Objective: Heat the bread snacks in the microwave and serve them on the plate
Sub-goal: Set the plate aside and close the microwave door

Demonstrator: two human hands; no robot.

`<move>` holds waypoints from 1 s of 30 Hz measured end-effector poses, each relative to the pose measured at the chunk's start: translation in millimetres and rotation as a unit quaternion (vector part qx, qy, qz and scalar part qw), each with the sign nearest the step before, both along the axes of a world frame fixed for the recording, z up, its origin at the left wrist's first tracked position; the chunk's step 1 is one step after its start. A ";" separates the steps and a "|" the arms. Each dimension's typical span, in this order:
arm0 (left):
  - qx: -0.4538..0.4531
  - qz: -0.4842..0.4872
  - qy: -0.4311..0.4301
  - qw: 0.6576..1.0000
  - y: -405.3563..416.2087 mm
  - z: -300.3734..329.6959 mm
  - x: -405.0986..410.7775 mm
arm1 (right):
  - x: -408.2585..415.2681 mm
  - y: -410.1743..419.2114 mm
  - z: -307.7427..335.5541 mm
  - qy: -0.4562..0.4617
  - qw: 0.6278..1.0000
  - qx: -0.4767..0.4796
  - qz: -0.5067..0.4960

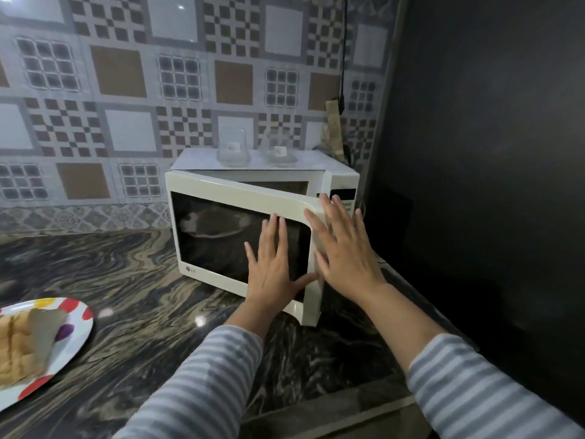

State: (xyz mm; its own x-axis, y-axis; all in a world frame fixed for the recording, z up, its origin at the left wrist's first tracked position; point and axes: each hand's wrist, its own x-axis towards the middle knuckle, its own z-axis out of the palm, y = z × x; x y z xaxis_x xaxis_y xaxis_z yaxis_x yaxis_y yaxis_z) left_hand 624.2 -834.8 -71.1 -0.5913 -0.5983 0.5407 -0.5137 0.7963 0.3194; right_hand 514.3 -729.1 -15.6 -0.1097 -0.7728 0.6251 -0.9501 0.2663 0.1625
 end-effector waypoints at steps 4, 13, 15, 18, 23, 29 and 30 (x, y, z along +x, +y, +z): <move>-0.066 0.022 -0.030 0.997 -26.5 18.2 -31.5 | -34.1 -22.9 -5.9 -0.007 1.000 -0.015 -0.007; -0.158 0.034 0.022 0.987 -78.1 8.2 -98.9 | -112.1 -71.3 -29.1 -0.004 0.998 -0.066 -0.021; -0.167 0.043 0.030 0.985 -84.6 6.1 -112.4 | -130.3 -80.3 -22.9 -0.005 0.998 -0.050 -0.030; -0.164 0.055 0.042 0.984 -92.8 4.4 -129.8 | -153.0 -94.3 -17.4 0.004 0.999 -0.020 -0.033; -0.160 0.089 0.030 0.983 -107.7 5.8 -150.6 | -181.3 -119.1 -4.6 0.014 1.000 0.000 -0.006; -0.131 0.142 -0.013 0.981 -110.2 8.7 -161.5 | -208.1 -146.5 2.6 0.040 0.998 0.009 0.049; -0.131 0.148 -0.015 0.980 -110.5 9.0 -162.7 | -211.7 -149.7 2.0 0.046 0.997 0.004 0.057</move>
